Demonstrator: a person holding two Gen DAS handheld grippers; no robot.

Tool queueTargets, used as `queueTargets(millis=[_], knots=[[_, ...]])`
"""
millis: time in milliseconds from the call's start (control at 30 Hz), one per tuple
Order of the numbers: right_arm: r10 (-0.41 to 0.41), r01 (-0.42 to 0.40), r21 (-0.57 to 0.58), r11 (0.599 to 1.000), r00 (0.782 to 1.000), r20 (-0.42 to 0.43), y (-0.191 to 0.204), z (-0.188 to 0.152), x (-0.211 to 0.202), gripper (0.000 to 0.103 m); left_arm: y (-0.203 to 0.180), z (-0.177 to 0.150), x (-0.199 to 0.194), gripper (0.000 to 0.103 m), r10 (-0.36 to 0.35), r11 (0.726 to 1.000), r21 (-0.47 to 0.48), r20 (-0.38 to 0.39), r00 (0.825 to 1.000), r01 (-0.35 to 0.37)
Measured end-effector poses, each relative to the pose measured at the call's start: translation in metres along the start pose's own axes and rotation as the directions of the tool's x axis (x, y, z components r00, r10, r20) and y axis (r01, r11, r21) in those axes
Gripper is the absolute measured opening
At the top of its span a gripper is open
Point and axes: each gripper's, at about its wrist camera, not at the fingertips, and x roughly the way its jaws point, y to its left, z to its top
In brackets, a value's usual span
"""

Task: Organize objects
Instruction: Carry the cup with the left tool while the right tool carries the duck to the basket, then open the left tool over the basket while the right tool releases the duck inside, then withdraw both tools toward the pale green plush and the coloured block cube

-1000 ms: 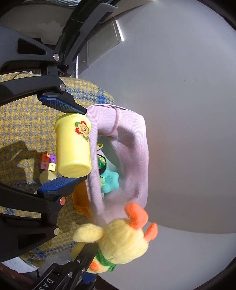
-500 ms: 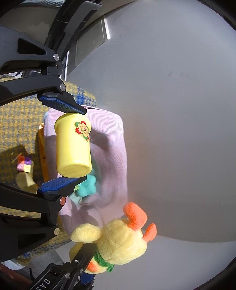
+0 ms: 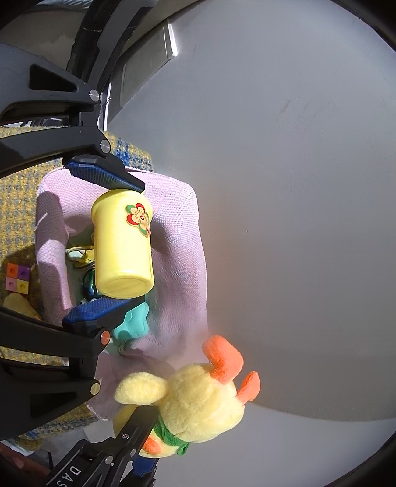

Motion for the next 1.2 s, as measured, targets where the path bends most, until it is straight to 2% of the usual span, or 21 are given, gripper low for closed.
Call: queueTargets(millis=[33,67,100,167,200,267,400,467,667,1200], knots=[[0.001,-0.001,-0.001,1.0,1.0,-0.004,0.0,0.001,0.003,0.047,0.0,-0.001,0.002,0.064,0.001,1.0,0.002,-0.002,1.0,-0.001],[0.002,-0.002,-0.002,1.0,1.0,-0.006,0.0,0.002,0.005,0.048,0.0,-0.001,0.003,0.071,0.001,1.0,0.005,-0.004,1.0,-0.001],[0.005,-0.005,-0.002,1.0,1.0,-0.007,0.0,0.002,0.007,0.049,-0.002,-0.002,0.001,0.082,0.007,1.0,0.009,-0.003,1.0,-0.007],[0.004,-0.004,0.0,1.0,1.0,-0.008,-0.001,0.003,0.01,0.054,-0.002,-0.003,0.0,0.092,0.017,1.0,0.01,0.007,1.0,-0.017],[0.003,-0.003,0.002,1.0,1.0,-0.007,-0.001,0.003,0.011,0.057,-0.002,-0.003,0.0,0.092,0.017,1.0,0.013,0.008,1.0,-0.017],[-0.007,0.007,0.011,1.0,1.0,0.003,-0.004,0.004,0.01,0.074,-0.002,-0.005,0.0,0.093,0.02,1.0,0.015,0.0,1.0,-0.02],[-0.029,0.029,0.014,0.999,1.0,0.012,-0.013,0.0,0.006,0.082,-0.002,-0.008,-0.001,0.102,0.026,1.0,0.008,-0.006,1.0,-0.026],[-0.048,0.048,0.016,0.999,0.999,0.014,-0.023,-0.01,-0.005,0.087,-0.002,-0.01,-0.004,0.103,0.032,0.999,0.006,-0.003,0.999,-0.032],[-0.066,0.066,0.021,0.998,0.998,0.023,-0.03,-0.007,-0.011,0.088,0.001,-0.013,-0.012,0.103,0.042,0.999,0.006,-0.002,0.999,-0.042],[-0.061,0.061,0.002,0.998,0.996,0.064,0.002,-0.031,-0.057,0.09,0.013,-0.029,-0.06,0.103,0.036,0.999,0.014,0.034,0.999,-0.036]])
